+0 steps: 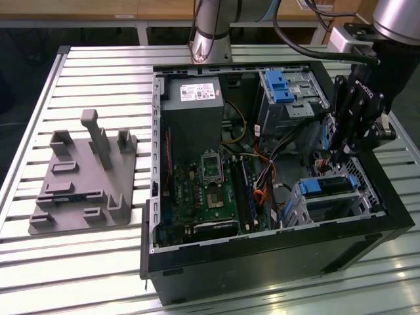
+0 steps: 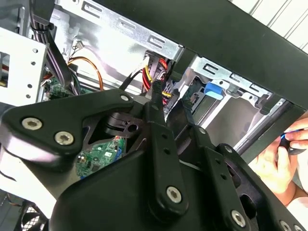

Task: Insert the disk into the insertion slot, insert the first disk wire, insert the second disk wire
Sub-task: 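Insert the first disk wire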

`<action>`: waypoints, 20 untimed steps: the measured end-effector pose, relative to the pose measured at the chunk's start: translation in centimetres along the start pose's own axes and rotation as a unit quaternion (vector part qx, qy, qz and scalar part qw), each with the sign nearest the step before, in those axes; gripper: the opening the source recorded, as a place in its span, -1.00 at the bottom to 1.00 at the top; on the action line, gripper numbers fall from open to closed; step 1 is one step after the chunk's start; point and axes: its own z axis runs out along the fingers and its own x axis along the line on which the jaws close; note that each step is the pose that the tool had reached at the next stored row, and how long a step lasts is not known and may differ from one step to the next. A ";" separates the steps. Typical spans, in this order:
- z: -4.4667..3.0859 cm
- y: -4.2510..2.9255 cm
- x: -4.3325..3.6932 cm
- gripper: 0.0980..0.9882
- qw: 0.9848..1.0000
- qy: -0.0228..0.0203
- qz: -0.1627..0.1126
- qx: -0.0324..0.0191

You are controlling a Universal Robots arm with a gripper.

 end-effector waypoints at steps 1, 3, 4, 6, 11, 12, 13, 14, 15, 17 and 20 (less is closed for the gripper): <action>0.01 -0.01 -0.01 -0.51 1.000 0.000 0.000 0.000; 0.02 -0.02 -0.02 -0.51 1.000 0.000 0.000 0.000; 0.02 -0.02 -0.02 -0.51 1.000 0.000 0.000 0.000; 0.05 -0.02 -0.03 -0.51 1.000 -0.001 0.000 0.000; 0.08 -0.02 -0.03 -0.82 1.000 -0.003 0.000 0.000; 0.08 -0.02 -0.03 -0.83 1.000 -0.003 0.000 0.000; 0.08 -0.02 -0.03 -0.83 1.000 -0.003 0.000 0.000; 0.08 -0.03 -0.03 -0.83 1.000 -0.003 0.000 0.000; 0.08 -0.03 -0.03 -0.83 1.000 -0.003 0.001 0.000; 0.08 -0.02 -0.02 -0.83 1.000 -0.002 0.001 0.000; 0.07 -0.45 -0.04 -0.83 1.000 -0.001 -0.001 -0.015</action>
